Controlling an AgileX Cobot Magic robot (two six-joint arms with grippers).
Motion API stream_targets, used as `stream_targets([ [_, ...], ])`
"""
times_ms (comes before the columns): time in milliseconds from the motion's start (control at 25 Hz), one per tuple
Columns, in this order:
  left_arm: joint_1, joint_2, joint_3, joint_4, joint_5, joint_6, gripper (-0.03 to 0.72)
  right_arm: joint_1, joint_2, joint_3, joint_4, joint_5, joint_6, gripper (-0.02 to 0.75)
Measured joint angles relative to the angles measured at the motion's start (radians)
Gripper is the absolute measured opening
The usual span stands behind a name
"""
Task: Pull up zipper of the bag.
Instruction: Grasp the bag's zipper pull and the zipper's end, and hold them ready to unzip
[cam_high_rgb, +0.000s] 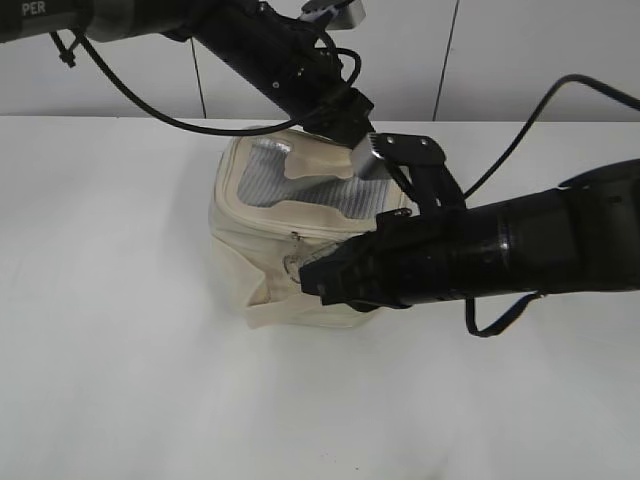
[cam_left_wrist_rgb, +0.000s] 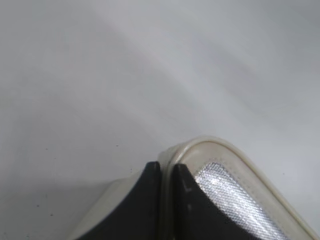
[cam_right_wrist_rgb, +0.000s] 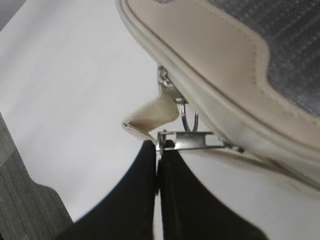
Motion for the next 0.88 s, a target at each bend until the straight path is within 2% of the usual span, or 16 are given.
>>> stream_targets([
  [160,-0.002,0.0,0.0,0.006,-0.021,-0.046,0.033,0.032,0.074,-0.087,-0.005,-0.012,0.077,0.008],
  [320,-0.002,0.0,0.002,0.011,-0.034,-0.077,0.033,0.032,0.148,-0.155,-0.007,0.055,0.093,0.008],
  [520,0.0,0.0,0.002,0.017,-0.053,-0.089,0.033,0.032,0.177,-0.198,-0.007,0.064,0.116,0.008],
  [640,0.0,-0.001,0.002,0.02,-0.052,-0.093,0.043,0.032,0.178,-0.204,-0.087,0.061,0.209,0.02],
  [680,0.002,-0.003,0.002,0.022,-0.049,-0.098,0.07,0.032,0.178,-0.205,-0.152,0.061,0.261,0.051],
  [760,0.006,-0.009,0.002,0.021,-0.07,-0.112,0.156,0.032,0.177,-0.207,-0.303,0.096,0.367,0.162],
  [880,0.028,-0.021,0.0,0.02,-0.11,-0.125,0.28,0.028,0.165,-0.205,-0.511,0.164,0.522,0.369],
])
